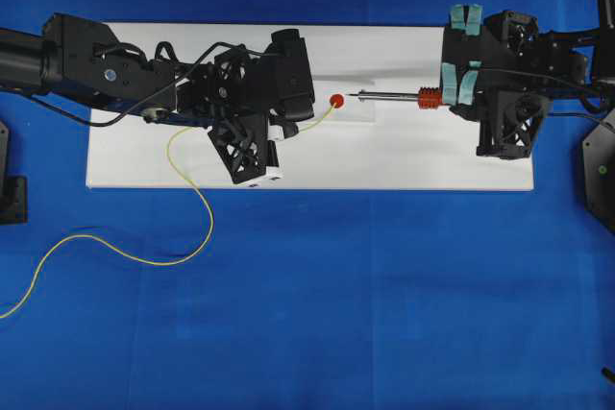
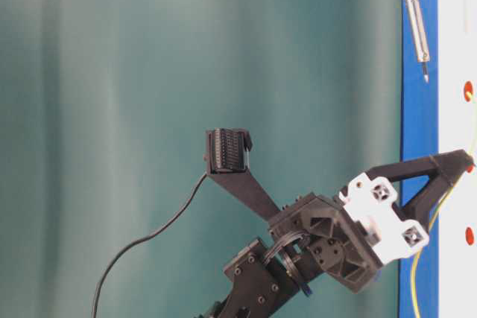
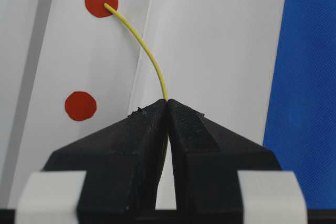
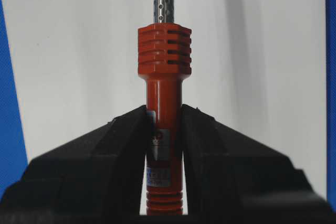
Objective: Touch the tip of the soldering iron to the tip of the solder at the mark.
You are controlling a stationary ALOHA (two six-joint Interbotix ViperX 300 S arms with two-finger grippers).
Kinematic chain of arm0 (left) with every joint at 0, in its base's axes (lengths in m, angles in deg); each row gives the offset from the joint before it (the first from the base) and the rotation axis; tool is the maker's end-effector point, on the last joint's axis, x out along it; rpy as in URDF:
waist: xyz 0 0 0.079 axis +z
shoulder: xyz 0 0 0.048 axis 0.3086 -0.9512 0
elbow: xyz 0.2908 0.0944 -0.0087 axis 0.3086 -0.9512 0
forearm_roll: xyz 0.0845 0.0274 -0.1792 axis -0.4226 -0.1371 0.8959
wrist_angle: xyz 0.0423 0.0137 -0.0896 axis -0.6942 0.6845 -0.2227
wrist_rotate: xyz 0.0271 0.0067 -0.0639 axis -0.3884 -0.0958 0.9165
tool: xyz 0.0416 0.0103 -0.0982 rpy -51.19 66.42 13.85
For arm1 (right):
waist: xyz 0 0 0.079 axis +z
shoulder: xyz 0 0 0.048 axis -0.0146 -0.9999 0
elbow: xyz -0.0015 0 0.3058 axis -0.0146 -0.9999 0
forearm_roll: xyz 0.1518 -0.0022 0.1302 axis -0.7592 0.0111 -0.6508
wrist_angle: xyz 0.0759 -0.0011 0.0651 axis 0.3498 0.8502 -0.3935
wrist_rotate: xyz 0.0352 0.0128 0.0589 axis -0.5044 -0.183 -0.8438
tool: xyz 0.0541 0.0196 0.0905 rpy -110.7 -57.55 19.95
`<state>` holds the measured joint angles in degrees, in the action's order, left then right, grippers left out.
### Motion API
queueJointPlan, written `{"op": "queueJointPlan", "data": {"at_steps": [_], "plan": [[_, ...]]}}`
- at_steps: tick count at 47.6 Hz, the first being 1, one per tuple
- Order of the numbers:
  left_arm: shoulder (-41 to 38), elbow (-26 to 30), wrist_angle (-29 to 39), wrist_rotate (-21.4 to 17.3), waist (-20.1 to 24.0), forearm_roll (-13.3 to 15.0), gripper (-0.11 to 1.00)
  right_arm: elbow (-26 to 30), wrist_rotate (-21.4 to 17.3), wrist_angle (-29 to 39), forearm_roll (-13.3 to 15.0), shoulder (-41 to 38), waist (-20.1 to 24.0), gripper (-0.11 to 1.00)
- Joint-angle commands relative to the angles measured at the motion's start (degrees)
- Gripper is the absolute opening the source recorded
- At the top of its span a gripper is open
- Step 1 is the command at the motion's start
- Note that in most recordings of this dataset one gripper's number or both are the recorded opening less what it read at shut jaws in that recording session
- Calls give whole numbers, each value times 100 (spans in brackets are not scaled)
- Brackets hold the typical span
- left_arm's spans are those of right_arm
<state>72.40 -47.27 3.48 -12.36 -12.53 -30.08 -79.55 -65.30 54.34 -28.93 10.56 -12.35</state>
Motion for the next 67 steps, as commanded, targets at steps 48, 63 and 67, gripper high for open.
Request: {"op": "queueJointPlan", "data": {"at_steps": [48, 63, 67], "plan": [[79, 167, 26, 44, 9, -18, 1, 413, -44, -88, 70, -765, -18, 6], [88, 176, 44, 35, 18, -18, 1, 413, -44, -88, 70, -773, -26, 6], [79, 176, 35, 35, 18, -18, 1, 413, -44, -88, 70, -773, -26, 6]]}}
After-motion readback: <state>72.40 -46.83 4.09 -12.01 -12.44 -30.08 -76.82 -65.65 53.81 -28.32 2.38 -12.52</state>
